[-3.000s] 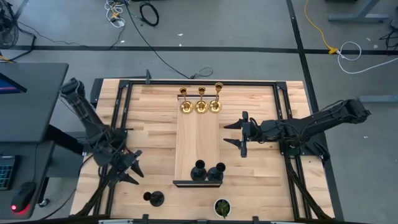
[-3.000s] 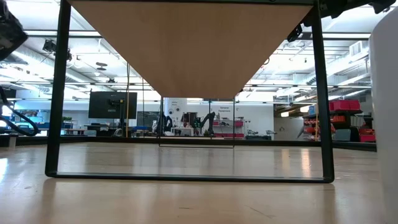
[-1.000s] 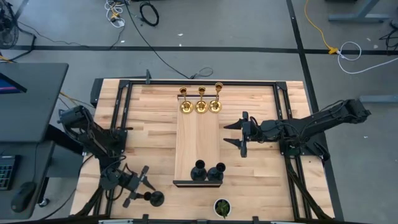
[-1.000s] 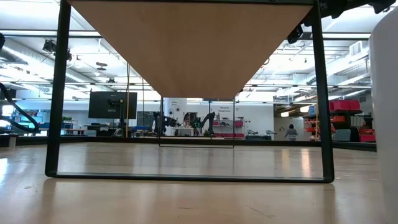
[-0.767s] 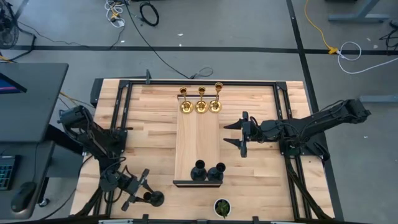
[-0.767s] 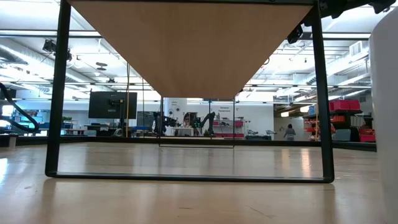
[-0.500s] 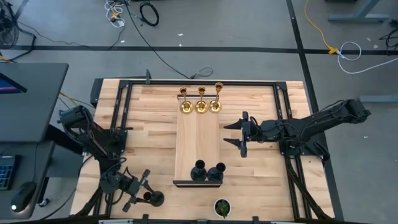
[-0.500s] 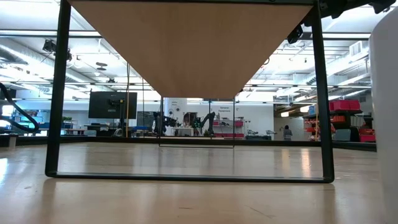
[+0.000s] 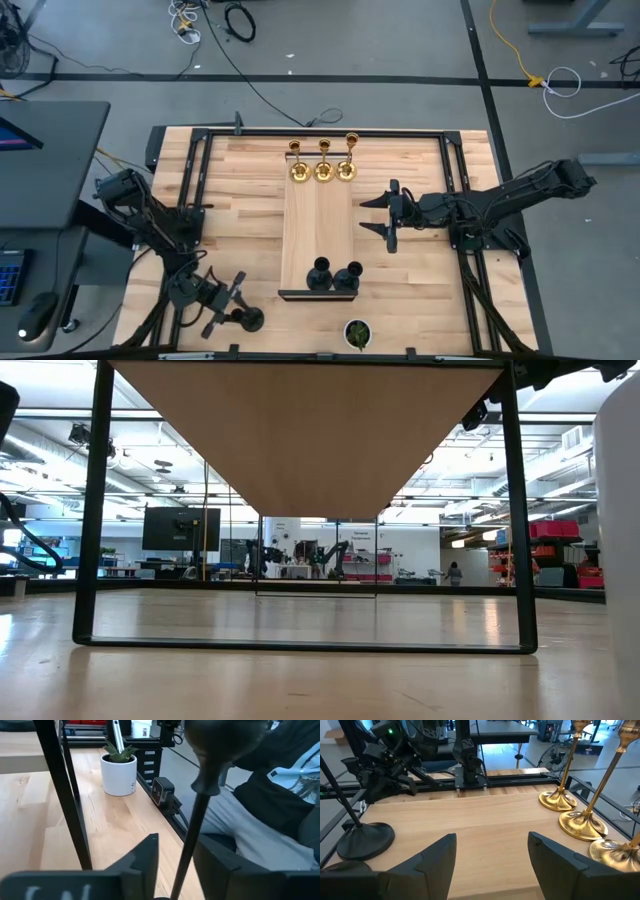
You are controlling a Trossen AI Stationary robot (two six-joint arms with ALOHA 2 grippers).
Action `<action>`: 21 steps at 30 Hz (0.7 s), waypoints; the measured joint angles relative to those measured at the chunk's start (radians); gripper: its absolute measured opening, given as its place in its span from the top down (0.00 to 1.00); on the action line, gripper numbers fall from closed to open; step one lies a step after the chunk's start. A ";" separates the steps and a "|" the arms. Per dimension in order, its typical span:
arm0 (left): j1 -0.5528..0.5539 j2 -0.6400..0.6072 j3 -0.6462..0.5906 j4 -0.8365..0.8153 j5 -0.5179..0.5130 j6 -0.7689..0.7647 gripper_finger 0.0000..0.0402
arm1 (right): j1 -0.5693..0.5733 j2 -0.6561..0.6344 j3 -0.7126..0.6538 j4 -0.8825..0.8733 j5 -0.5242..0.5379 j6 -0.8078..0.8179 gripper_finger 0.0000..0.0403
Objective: Pick & Place candle stick holders
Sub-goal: Put the black candle holder on the shelf aligned with the black candle holder
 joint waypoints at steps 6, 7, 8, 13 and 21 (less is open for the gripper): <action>0.000 0.000 0.000 -0.001 0.001 0.005 0.88 | 0.000 0.000 0.000 -0.002 0.000 0.000 0.39; 0.000 0.000 0.000 -0.002 0.001 0.007 0.91 | 0.000 0.000 0.000 -0.002 0.000 0.000 0.39; 0.000 0.000 0.000 -0.005 -0.002 0.011 0.94 | 0.000 0.000 0.000 -0.002 0.000 0.000 0.39; 0.000 -0.002 0.002 -0.012 -0.029 0.008 0.96 | 0.000 0.000 0.000 -0.004 0.000 0.000 0.39; 0.000 -0.002 0.001 0.000 -0.101 -0.008 0.97 | 0.000 0.000 0.000 -0.008 0.000 0.000 0.39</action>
